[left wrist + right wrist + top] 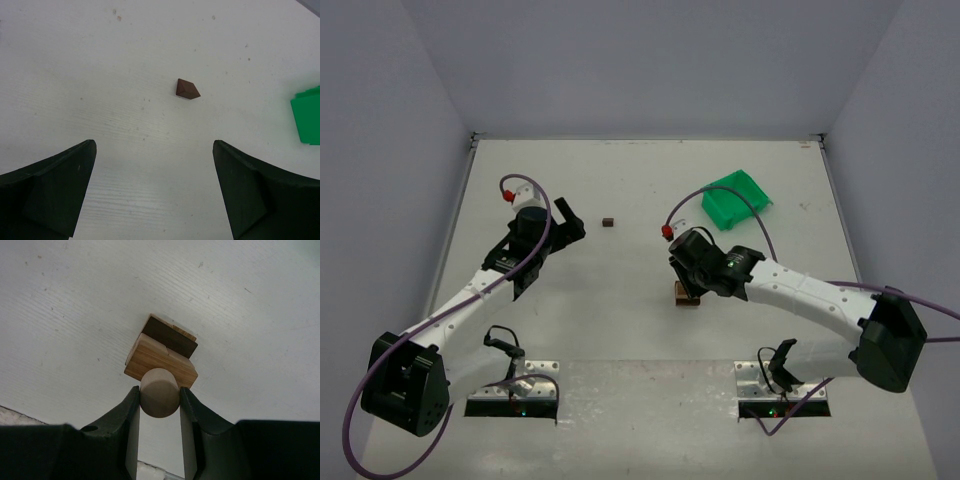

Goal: Build the wood block tower

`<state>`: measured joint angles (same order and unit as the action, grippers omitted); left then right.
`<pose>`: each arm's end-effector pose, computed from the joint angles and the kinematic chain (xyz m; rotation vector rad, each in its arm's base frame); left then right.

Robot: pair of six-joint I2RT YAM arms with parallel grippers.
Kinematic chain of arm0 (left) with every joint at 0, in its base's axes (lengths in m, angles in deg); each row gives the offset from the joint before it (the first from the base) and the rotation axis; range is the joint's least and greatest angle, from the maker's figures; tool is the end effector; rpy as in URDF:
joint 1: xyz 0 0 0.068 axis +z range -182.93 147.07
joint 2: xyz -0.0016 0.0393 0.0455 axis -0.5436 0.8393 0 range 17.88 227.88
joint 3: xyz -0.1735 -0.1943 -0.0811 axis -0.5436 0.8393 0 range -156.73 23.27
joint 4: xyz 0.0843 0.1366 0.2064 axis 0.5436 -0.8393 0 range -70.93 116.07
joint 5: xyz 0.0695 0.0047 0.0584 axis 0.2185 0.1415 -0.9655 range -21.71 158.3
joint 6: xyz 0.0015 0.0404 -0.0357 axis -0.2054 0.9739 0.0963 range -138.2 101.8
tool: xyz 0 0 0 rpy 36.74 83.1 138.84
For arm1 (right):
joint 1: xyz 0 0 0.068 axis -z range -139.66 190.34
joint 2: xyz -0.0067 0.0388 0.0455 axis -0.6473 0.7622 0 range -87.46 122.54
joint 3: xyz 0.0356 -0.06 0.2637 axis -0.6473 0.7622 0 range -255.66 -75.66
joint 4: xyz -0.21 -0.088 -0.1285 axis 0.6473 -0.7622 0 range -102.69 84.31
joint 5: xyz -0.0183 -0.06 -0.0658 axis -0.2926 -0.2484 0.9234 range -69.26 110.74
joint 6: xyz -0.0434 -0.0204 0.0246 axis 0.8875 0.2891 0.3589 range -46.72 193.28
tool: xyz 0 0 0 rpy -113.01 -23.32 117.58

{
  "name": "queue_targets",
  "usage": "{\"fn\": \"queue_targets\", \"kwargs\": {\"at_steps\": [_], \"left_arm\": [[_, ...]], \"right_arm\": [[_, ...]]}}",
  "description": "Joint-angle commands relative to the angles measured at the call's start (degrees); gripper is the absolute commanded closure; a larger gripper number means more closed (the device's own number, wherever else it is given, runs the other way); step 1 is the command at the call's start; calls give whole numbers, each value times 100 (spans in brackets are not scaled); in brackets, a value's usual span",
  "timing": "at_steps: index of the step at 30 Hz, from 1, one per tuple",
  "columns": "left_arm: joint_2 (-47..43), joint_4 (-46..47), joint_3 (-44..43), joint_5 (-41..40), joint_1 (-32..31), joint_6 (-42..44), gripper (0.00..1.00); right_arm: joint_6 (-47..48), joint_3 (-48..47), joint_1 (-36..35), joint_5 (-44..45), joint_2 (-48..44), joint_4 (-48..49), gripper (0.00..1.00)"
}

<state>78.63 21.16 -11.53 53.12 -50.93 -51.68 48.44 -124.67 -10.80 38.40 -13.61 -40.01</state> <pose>0.2222 -0.0623 0.2350 -0.4386 2.0531 -0.2649 0.1649 0.1875 0.2259 -0.4702 2.4894 0.1199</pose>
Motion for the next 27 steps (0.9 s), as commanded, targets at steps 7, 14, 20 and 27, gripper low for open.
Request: {"fn": "queue_targets", "kwargs": {"at_steps": [7, 14, 20, 27], "left_arm": [[-2, 289, -9, 59, 42, 25, 0], [-2, 298, 0, 68, 42, 34, 0], [-24, 298, 9, 68, 42, 34, 0], [-31, 313, 5, 83, 42, 34, 0]], "right_arm": [[14, 41, -28, 207, 42, 242, 81], [30, 58, -28, 324, 51, 303, 80], [36, 58, -28, 322, 91, 282, 80], [32, 32, -28, 264, 154, 277, 79]]}}
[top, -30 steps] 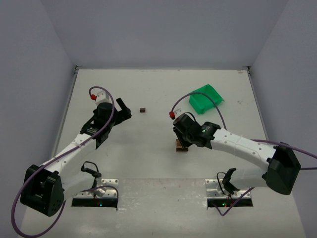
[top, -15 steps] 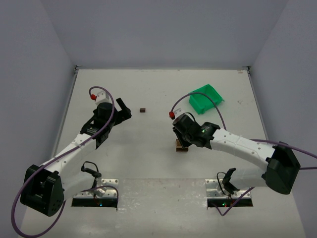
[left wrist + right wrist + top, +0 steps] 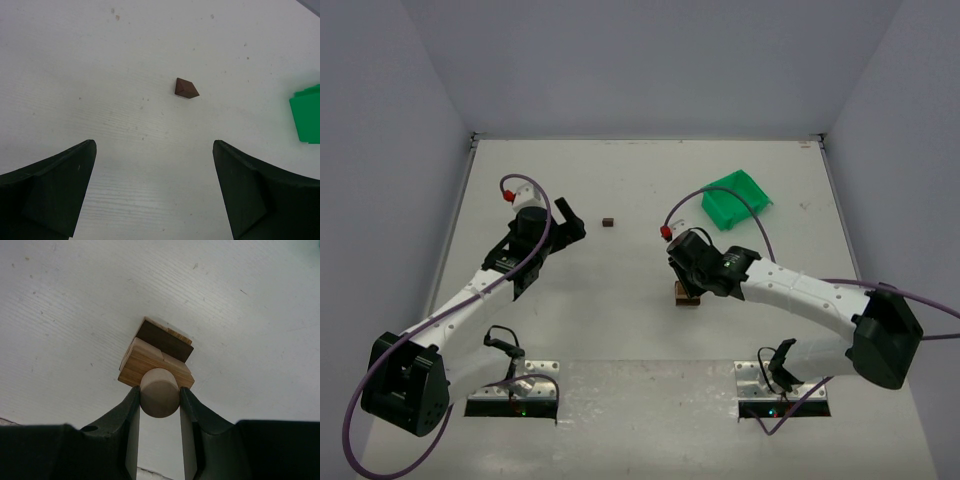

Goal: Build the wood block tower

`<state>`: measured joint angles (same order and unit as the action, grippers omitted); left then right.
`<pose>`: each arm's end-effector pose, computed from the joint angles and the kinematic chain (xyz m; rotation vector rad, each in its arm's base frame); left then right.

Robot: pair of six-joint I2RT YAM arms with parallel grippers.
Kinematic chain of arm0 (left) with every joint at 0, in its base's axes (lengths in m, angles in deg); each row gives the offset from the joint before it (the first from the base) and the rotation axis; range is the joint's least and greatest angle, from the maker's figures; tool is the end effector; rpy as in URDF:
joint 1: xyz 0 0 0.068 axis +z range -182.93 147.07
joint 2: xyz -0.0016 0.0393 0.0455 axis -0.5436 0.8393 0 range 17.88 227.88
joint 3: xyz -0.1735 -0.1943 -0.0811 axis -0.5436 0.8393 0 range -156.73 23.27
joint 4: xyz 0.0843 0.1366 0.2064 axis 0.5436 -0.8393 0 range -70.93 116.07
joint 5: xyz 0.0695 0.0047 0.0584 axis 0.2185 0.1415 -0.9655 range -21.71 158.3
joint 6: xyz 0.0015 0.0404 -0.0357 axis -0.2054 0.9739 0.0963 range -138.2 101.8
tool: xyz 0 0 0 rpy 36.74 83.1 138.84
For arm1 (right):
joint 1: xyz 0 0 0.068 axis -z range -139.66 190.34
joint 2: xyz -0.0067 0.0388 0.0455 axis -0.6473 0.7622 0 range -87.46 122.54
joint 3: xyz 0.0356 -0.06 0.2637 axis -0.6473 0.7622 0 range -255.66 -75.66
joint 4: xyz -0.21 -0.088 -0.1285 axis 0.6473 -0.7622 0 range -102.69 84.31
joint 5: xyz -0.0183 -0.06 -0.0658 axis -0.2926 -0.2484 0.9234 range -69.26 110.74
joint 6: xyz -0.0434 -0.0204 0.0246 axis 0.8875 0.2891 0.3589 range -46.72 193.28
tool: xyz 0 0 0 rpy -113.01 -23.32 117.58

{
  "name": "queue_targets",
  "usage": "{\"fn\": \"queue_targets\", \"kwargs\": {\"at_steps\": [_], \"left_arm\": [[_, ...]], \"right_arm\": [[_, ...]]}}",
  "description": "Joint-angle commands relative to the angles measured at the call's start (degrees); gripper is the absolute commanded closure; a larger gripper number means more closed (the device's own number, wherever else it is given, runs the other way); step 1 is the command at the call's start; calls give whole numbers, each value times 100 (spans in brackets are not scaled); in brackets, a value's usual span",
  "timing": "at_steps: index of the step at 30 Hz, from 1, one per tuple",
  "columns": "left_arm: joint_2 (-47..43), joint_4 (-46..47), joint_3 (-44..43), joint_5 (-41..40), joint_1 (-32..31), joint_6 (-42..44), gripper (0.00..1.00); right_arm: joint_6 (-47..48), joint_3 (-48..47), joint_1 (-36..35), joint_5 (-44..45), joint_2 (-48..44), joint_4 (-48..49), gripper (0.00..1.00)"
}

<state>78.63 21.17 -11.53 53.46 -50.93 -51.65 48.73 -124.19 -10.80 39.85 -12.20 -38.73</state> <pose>0.2222 -0.0625 0.2350 -0.4349 2.0551 -0.2706 0.1676 0.1896 0.2192 -0.4690 2.4842 0.0829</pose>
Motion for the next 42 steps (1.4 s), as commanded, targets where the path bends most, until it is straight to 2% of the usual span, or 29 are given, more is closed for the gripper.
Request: {"fn": "queue_targets", "kwargs": {"at_steps": [1, 29, 33, 35, 42], "left_arm": [[-37, 306, 18, 45, 42, 32, 0], [-72, 314, 27, 85, 42, 49, 0], [-63, 322, 27, 85, 42, 49, 0], [-72, 323, 27, 86, 42, 49, 0], [-72, 323, 30, 83, 42, 49, 0]], "right_arm": [[3, -14, -30, 119, 2, 152, 79], [-4, 81, -28, 197, -107, 254, 68], [-16, 90, -28, 173, -144, 238, 60], [-40, 88, -28, 156, -139, 209, 50], [-27, 81, -28, 96, -157, 235, 42]]}}
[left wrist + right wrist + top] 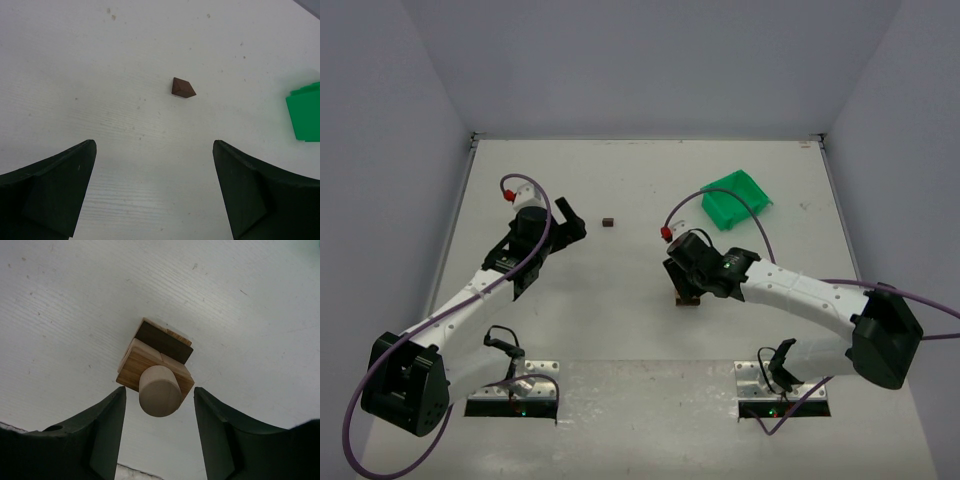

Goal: Build the wood block tower

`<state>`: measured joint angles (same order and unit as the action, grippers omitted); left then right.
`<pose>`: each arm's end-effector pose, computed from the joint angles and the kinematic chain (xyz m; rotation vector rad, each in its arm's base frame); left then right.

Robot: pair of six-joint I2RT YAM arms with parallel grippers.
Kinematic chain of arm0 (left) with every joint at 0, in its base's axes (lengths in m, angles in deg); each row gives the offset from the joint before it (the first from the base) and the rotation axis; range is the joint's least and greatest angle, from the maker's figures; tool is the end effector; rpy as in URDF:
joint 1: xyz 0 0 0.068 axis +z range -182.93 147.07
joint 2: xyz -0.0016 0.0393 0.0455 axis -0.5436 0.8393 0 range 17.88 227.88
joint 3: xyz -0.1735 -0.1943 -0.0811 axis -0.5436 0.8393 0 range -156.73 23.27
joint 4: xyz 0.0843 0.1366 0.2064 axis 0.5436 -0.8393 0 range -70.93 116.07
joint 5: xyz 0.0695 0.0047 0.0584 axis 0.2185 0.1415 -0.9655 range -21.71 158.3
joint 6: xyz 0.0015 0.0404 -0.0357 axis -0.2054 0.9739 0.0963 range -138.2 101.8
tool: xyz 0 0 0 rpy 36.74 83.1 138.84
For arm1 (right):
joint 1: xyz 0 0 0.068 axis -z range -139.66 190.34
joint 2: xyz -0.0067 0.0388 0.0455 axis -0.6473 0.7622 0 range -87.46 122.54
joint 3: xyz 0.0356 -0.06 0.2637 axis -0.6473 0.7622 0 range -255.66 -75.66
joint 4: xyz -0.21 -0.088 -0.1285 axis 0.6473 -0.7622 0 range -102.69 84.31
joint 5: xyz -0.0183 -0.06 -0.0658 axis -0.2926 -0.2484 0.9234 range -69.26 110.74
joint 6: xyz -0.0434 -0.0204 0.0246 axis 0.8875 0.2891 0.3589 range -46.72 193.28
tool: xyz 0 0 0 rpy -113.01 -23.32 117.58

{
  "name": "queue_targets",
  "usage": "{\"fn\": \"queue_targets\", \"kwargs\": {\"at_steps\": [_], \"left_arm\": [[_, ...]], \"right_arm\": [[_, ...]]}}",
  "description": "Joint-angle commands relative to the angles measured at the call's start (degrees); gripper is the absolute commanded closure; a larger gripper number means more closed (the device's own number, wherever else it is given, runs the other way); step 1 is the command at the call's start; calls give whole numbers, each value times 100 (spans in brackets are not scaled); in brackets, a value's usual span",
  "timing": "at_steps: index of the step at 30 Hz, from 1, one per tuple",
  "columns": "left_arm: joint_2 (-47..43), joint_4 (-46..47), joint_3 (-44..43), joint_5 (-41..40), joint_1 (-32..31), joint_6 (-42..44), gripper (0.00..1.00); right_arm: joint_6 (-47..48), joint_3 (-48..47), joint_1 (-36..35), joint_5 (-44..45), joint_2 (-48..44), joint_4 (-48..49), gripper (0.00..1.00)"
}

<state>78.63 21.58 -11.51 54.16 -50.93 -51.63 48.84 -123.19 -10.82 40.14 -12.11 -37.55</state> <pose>0.2225 -0.0630 0.2355 -0.4278 2.0531 -0.2858 0.1673 0.1891 0.2147 -0.4690 2.4802 0.0782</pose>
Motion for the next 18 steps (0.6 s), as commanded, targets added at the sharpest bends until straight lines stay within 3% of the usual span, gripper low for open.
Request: {"fn": "queue_targets", "kwargs": {"at_steps": [1, 7, 9, 13, 18], "left_arm": [[-72, 287, 24, 16, 42, 47, 0], [4, 366, 15, 278, 42, 135, 0], [144, 604, -48, 509, 40, 183, 0], [740, 710, -415, 965, 17, 291, 0], [2049, 513, -1572, 1147, -304, 864, 0]], "right_arm": [[-30, -20, -26, 64, -187, 136, 41], [36, -112, -26, 28, -468, 230, 22], [93, -108, -26, 9, -652, 401, 1], [102, -64, -26, 130, -1079, 749, 1], [-229, 56, 5, 1006, -1286, 769, 1]]}}
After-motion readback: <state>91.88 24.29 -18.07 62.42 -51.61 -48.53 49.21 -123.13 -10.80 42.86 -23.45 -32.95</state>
